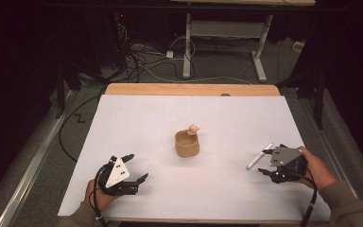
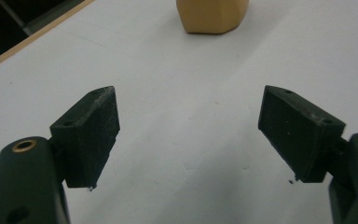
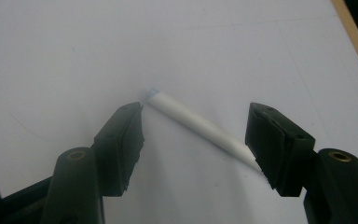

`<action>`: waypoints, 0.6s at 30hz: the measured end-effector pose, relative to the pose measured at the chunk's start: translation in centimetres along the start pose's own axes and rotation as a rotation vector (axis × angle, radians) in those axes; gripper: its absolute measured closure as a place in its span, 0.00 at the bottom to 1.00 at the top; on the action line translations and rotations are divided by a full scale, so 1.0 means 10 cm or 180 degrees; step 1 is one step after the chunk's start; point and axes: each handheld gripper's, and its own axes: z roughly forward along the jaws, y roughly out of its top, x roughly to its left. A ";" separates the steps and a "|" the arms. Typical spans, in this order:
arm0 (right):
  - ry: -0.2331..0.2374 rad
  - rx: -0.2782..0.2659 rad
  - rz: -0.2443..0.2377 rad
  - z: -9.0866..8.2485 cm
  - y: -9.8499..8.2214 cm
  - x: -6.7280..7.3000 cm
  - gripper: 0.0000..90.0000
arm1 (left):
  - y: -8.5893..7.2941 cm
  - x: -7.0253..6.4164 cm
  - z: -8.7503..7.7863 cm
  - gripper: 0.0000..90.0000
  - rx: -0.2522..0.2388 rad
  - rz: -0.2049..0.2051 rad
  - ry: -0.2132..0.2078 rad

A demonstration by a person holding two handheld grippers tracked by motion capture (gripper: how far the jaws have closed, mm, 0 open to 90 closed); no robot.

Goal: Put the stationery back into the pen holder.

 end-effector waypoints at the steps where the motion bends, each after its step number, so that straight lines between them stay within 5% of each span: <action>1: 0.0067 0.0126 -0.0153 0.04 0.04 -0.03 0.44 | 0.00 0.00 0.00 0.22 -0.0006 -0.0008 -0.0011; 2: 0.0067 0.0126 -0.0153 0.04 0.04 -0.03 0.44 | 0.00 0.00 0.00 0.22 -0.0006 -0.0008 -0.0011; 4: 0.0345 0.0477 -0.0588 0.17 0.14 -0.08 0.47 | -0.01 0.01 0.00 0.22 0.0000 -0.0022 -0.0030; 8: 0.0581 0.0720 -0.0859 0.31 0.21 -0.19 0.51 | -0.02 0.02 0.00 0.22 -0.0017 -0.0022 -0.0042; 18: 0.0925 0.0917 -0.1300 0.48 0.40 -0.31 0.62 | -0.04 0.02 0.00 0.23 -0.0001 -0.0034 -0.0068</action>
